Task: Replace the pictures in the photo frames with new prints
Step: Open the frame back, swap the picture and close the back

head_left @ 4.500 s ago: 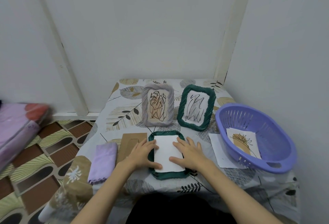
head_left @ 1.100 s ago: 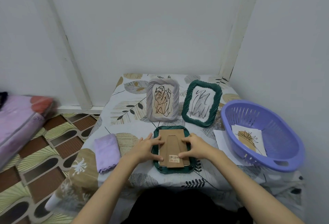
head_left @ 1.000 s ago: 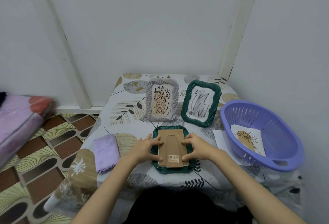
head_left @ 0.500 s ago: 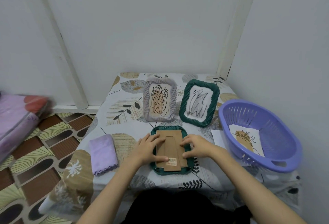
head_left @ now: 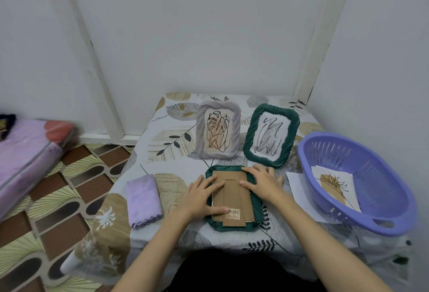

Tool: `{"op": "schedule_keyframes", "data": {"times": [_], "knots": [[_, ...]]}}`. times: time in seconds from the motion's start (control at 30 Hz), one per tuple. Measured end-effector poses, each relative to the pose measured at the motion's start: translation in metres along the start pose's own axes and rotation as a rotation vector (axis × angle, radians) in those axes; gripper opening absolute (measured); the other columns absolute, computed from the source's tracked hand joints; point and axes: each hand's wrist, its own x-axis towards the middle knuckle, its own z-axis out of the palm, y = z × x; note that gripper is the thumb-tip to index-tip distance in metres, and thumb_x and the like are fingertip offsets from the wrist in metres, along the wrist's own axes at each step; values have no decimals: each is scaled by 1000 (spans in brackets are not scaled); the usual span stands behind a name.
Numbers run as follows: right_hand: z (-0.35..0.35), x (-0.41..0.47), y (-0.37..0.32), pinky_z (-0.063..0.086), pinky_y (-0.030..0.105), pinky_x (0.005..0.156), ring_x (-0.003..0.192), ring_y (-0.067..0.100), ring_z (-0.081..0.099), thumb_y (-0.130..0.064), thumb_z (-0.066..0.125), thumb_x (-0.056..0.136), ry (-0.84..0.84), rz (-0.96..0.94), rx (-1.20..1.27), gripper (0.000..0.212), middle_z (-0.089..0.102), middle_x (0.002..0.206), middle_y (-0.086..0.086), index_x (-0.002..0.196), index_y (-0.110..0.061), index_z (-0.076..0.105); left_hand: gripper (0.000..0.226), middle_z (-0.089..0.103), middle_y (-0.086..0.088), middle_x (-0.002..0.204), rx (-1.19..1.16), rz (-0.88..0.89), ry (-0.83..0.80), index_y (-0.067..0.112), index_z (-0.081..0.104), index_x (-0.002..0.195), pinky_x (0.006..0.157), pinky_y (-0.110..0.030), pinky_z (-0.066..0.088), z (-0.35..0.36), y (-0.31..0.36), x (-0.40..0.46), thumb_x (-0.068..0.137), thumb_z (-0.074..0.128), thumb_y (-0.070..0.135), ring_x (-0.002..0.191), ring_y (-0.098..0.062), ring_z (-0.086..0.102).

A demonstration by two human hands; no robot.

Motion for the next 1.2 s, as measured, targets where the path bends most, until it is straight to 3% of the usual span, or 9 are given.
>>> {"op": "schedule_keyframes", "data": {"times": [0.2, 0.4, 0.53, 0.6, 0.7, 0.83, 0.97, 1.1, 1.2], "knots": [[7, -5, 1, 11, 64, 106, 137, 26, 18, -66, 39, 84, 101, -1, -57, 53, 30, 149, -7, 134, -46, 37, 80, 4, 11, 157, -12, 0, 8, 39, 18, 144, 118, -45, 0, 0, 0, 0, 77, 55, 63, 145, -20, -6], [15, -13, -6, 16, 63, 105, 137, 31, 21, -74, 42, 76, 197, 221, 34, 81, 21, 153, 1, 143, -40, 14, 85, 18, 8, 154, -31, 7, 20, 35, 29, 141, 118, -44, 7, -4, -1, 6, 68, 57, 70, 144, -21, 3], [16, -12, -8, 19, 62, 106, 135, 32, 24, -74, 45, 74, 173, 261, 88, 83, 23, 151, 1, 143, -41, 14, 120, 46, 1, 135, -201, -81, 325, 24, 45, 131, 107, -32, 28, -11, -6, 24, 41, 18, 100, 129, -19, 35], [15, -11, -6, 17, 62, 106, 136, 33, 21, -73, 45, 75, 146, 246, 78, 78, 19, 153, 2, 142, -44, 16, 108, 44, -1, 137, -147, -148, 394, 24, 40, 136, 106, -32, 29, -13, -9, 34, 54, 28, 93, 128, -21, 33], [11, -7, -3, 13, 65, 107, 140, 33, 10, -69, 43, 80, 80, 165, 44, 65, 9, 156, 2, 139, -51, 21, 81, 38, -1, 142, -25, -178, 294, 35, 33, 140, 109, -37, 27, -11, -13, 42, 71, 50, 74, 133, -24, 26], [8, -3, 1, 7, 67, 106, 142, 34, 3, -70, 37, 82, 10, 116, -7, 56, 5, 157, 0, 135, -55, 26, 104, 39, 4, 141, 59, -185, 252, 45, 35, 136, 112, -41, 22, -10, -17, 44, 45, 15, 92, 137, -27, 22], [9, -3, 3, 2, 68, 105, 142, 34, 2, -70, 35, 82, 24, 99, -31, 56, 7, 157, -3, 135, -54, 27, 100, 41, 5, 140, 57, -180, 278, 44, 38, 134, 111, -41, 23, -9, -18, 43, 47, 14, 87, 137, -27, 22], [7, -5, 2, 0, 69, 105, 142, 33, 2, -70, 36, 82, 49, 85, -37, 55, 11, 156, -4, 134, -53, 32, 115, 44, 6, 138, 45, -163, 300, 42, 42, 132, 110, -41, 28, -7, -21, 44, 39, 5, 98, 135, -27, 26], [8, -6, 3, 0, 70, 104, 142, 33, 4, -71, 35, 82, 61, 84, -39, 55, 13, 156, -4, 133, -53, 33, 76, 44, 5, 137, 19, -154, 273, 40, 43, 130, 110, -42, 27, -10, -20, 46, 66, 41, 82, 136, -28, 24]]}}
